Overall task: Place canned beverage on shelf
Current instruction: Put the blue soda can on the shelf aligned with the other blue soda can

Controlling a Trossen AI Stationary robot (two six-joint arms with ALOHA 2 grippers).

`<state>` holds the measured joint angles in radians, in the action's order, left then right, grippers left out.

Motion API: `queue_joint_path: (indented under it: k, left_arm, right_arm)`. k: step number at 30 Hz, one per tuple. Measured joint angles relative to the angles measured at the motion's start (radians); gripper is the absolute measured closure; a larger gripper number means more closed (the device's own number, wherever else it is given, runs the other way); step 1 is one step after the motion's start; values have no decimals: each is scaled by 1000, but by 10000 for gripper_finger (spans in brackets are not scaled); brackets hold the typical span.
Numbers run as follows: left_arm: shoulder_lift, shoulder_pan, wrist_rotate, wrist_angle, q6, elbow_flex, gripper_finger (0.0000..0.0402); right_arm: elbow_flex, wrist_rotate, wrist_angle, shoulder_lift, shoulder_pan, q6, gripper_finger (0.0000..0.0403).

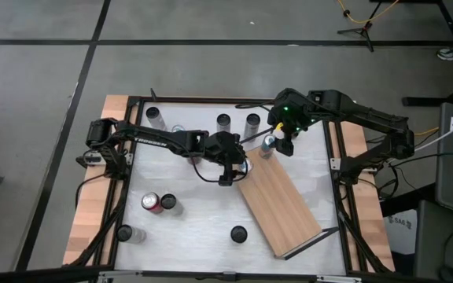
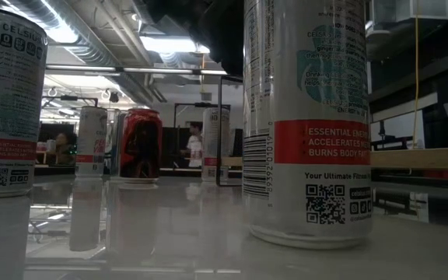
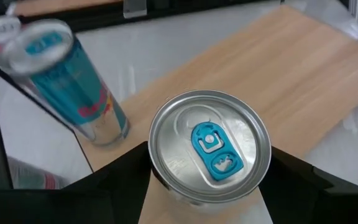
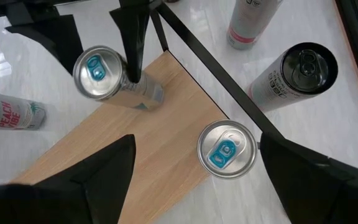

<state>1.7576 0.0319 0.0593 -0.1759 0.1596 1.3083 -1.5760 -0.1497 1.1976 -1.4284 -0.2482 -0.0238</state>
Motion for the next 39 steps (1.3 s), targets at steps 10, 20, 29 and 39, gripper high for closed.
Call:
queue_joint_path:
  k: [10,20,29,39]
  left_arm:
    - [-1,0,0,36,-26,0,145]
    - [-1,0,0,36,-26,0,145]
    - [-1,-6,1,35,-26,0,145]
    - [-3,-9,1,42,-26,1,124]
  right_arm:
    - [0,0,0,0,0,0,68]
    - [0,0,0,0,0,0,68]
    - [0,0,0,0,0,0,68]
    - [0,0,1,0,0,0,68]
